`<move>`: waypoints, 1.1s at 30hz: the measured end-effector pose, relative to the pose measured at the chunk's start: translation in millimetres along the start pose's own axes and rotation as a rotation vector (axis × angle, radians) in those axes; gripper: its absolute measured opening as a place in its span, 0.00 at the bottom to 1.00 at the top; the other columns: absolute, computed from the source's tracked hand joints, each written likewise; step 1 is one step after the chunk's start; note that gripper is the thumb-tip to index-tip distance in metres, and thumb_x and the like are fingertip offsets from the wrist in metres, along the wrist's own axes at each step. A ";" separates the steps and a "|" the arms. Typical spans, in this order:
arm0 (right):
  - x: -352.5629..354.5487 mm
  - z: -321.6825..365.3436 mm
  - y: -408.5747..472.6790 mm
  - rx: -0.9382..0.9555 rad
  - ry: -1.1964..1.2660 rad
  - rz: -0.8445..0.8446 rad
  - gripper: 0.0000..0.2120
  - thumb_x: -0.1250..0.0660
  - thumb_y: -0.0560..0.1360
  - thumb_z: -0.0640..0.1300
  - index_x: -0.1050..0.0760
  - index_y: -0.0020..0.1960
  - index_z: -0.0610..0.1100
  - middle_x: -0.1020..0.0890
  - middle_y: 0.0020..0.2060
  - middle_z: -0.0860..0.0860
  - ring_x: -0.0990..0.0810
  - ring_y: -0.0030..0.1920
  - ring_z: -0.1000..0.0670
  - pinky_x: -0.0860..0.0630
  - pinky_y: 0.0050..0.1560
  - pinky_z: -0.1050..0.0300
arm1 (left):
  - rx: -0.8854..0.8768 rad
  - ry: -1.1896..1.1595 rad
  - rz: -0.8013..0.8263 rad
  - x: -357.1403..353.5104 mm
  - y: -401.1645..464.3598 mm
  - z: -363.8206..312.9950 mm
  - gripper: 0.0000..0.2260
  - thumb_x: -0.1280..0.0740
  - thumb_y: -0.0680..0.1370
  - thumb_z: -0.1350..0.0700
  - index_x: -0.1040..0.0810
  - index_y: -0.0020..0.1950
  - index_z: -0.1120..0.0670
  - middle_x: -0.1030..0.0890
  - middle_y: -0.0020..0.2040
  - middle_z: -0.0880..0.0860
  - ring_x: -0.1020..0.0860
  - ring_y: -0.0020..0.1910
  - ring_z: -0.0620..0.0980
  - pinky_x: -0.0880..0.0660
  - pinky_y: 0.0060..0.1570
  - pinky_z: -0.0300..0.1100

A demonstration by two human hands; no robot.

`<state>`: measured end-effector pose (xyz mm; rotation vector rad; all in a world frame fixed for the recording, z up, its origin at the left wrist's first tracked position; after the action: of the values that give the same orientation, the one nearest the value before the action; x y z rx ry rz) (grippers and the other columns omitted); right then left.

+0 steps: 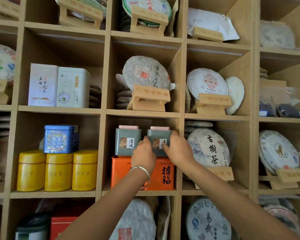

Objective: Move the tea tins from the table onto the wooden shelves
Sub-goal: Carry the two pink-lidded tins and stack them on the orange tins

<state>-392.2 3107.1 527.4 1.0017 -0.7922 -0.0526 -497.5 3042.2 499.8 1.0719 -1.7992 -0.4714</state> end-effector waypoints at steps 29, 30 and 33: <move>3.9 -3.7 -1.3 0.062 -0.059 -0.049 0.12 0.32 0.75 0.48 0.27 0.51 0.39 0.19 0.47 0.43 0.19 0.47 0.43 0.32 0.34 0.57 | -0.067 -0.004 0.017 3.1 -1.5 2.1 0.29 0.33 0.77 0.58 0.41 0.75 0.58 0.25 0.63 0.58 0.23 0.60 0.55 0.24 0.56 0.46; 4.4 -3.8 -1.1 0.066 -0.060 -0.055 0.12 0.33 0.75 0.48 0.27 0.50 0.39 0.19 0.46 0.43 0.19 0.46 0.43 0.32 0.34 0.57 | -0.067 0.000 0.018 3.6 -1.4 2.2 0.28 0.33 0.77 0.58 0.40 0.74 0.58 0.24 0.62 0.58 0.23 0.60 0.55 0.23 0.56 0.46; 5.9 -3.8 0.0 0.068 -0.067 -0.071 0.11 0.33 0.75 0.47 0.27 0.49 0.40 0.18 0.45 0.43 0.19 0.46 0.43 0.34 0.34 0.57 | -0.054 0.004 0.029 4.3 -0.4 3.3 0.25 0.34 0.76 0.60 0.37 0.72 0.59 0.23 0.60 0.58 0.22 0.58 0.55 0.22 0.54 0.47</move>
<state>-385.6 3107.6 529.6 1.0976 -0.8240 -0.1218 -500.9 3037.9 500.3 1.0075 -1.7866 -0.4969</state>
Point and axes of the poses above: each hand's wrist, its own y-axis towards the middle knuckle, its own x-axis out of the back of the hand, z = x × y, the point moved 6 cm from there along y, towards the middle knuckle
